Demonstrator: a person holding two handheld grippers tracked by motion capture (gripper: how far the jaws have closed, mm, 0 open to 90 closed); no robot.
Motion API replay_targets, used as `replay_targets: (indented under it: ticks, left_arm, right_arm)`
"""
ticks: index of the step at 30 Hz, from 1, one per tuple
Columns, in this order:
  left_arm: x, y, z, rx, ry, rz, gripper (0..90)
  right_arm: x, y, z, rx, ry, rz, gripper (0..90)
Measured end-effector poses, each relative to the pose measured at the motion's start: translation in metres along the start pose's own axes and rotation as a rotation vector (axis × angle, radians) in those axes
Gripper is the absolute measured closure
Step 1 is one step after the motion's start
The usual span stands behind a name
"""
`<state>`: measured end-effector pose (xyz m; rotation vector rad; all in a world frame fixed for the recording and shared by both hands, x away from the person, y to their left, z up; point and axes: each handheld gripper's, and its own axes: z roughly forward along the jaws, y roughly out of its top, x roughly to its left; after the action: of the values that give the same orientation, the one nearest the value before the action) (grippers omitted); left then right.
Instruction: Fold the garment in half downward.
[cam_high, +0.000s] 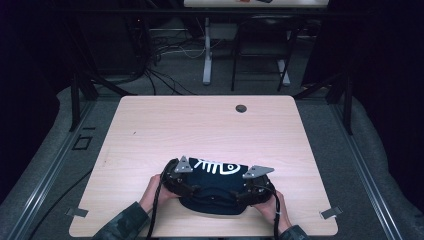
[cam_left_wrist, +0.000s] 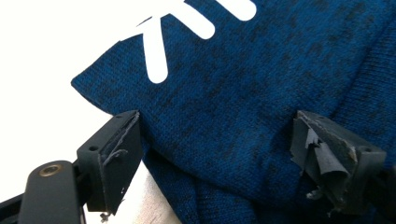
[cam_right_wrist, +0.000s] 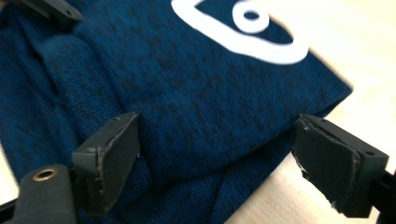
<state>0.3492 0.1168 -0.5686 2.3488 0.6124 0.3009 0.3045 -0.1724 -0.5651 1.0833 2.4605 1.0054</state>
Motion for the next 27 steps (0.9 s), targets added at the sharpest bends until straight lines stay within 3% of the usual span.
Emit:
replay_targets:
  ticks: [9,19,27]
  left_arm:
    - [-0.007,-0.003,0.003,-0.009,0.030,-0.018,15.6]
    - [-0.011,-0.001,0.007,-0.012,0.058,-0.044,11.2]
    - [-0.008,0.004,0.011,-0.006,0.070,-0.045,9.8]
  right_arm:
    - [-0.004,-0.001,0.007,0.029,-0.025,-0.070,15.5]
    - [-0.016,0.006,0.012,0.037,-0.071,-0.075,15.5]
    - [-0.027,0.011,0.018,0.039,-0.070,-0.042,15.3]
